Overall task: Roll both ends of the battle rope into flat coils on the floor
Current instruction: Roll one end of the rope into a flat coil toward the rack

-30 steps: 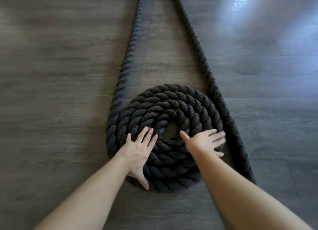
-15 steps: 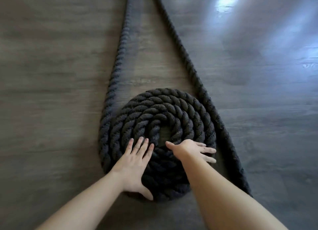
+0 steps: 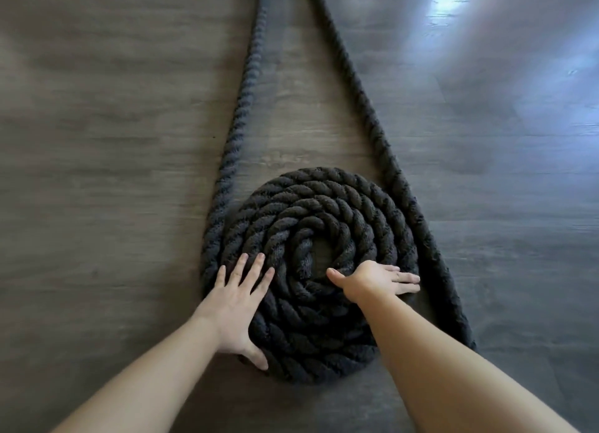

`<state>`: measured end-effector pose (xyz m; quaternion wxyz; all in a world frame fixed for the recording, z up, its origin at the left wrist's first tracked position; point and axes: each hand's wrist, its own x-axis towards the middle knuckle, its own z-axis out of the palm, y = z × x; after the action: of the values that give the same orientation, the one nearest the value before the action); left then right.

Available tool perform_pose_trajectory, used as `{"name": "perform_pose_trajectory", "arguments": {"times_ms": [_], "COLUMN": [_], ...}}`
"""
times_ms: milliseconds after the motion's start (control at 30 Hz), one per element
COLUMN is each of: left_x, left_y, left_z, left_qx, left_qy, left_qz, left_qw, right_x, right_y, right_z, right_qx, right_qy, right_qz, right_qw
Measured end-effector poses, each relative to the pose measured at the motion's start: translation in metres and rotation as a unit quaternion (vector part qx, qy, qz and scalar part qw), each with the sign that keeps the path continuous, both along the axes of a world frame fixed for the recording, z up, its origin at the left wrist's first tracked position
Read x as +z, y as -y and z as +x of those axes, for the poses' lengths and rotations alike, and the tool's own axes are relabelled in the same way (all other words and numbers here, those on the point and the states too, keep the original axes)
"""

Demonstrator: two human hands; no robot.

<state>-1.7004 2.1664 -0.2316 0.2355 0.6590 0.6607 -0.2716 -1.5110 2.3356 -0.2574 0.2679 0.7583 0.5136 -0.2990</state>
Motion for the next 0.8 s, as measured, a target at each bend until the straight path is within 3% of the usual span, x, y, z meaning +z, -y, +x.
{"name": "perform_pose_trajectory", "arguments": {"times_ms": [500,800], "left_x": [-0.003,0.005], "left_y": [-0.024,-0.051], "left_z": [0.024,0.031], "left_qx": [0.125,0.124], "left_qy": [0.02,0.001], "left_qz": [-0.021,-0.046], "left_qw": [0.992,0.991], "right_x": [-0.021,-0.014], "right_y": [-0.078,-0.124], "right_z": [-0.026,-0.049], "right_qx": [0.12,0.202], "right_qy": [0.006,-0.012], "right_qz": [0.006,-0.005], "right_qw": [0.993,0.979]}}
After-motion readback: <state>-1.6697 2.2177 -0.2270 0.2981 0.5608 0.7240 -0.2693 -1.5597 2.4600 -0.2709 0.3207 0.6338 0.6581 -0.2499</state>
